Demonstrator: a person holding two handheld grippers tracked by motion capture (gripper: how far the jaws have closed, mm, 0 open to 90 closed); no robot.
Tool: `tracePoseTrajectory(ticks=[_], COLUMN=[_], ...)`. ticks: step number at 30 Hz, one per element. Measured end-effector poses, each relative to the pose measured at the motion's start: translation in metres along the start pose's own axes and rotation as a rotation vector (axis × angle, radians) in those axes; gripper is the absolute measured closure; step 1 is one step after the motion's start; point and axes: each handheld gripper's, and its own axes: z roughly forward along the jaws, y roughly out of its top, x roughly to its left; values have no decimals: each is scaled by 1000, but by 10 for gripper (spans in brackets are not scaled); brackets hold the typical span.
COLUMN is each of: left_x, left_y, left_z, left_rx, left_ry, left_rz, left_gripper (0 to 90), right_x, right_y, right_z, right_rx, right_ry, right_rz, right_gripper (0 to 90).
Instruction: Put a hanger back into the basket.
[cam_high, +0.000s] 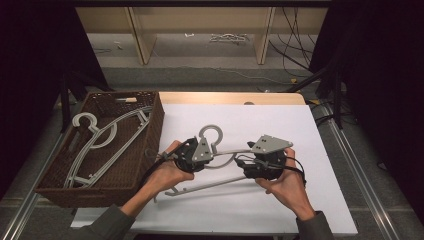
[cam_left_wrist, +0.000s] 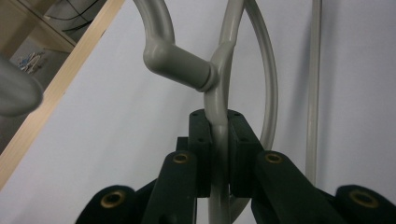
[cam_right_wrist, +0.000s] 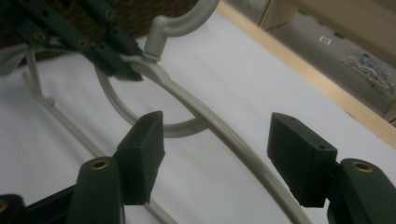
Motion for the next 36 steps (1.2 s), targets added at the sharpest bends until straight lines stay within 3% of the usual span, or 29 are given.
tracePoseTrajectory(ticks=[1,5,7,10,12,20,23,27,36], left_x=[4,19,27,37,42,62,69,77,105], left_y=[1,6,8,10,11,19,20,24,15], left_z=[0,-2,-5,-6,-7,-27,-36,-47,-80], left_rx=[0,5,-5,-44,-58,-120,-152,-160,-206], left_ry=[2,13,10,-11,-14,-9,-39,-35,-26], left_rz=[-24,-72,-116,-203,-237,-310,-369,-377,-472], left_gripper=[823,823,822,822,822,822,822,822,822], right_x=[-1,-1,0,2,3,7,8,8,11], right_y=[1,1,0,-1,-4,-25,-33,-37,-50], right_z=[-4,-7,-9,-10,-11,-9,-7,-7,-4], right_rx=[-28,-48,-57,-104,-137,-156,-155,-146,-123], right_ry=[8,3,4,6,15,5,16,19,31], right_rz=[34,56,65,78,80,106,130,132,151], right_gripper=[336,313,296,291,290,272,268,263,252])
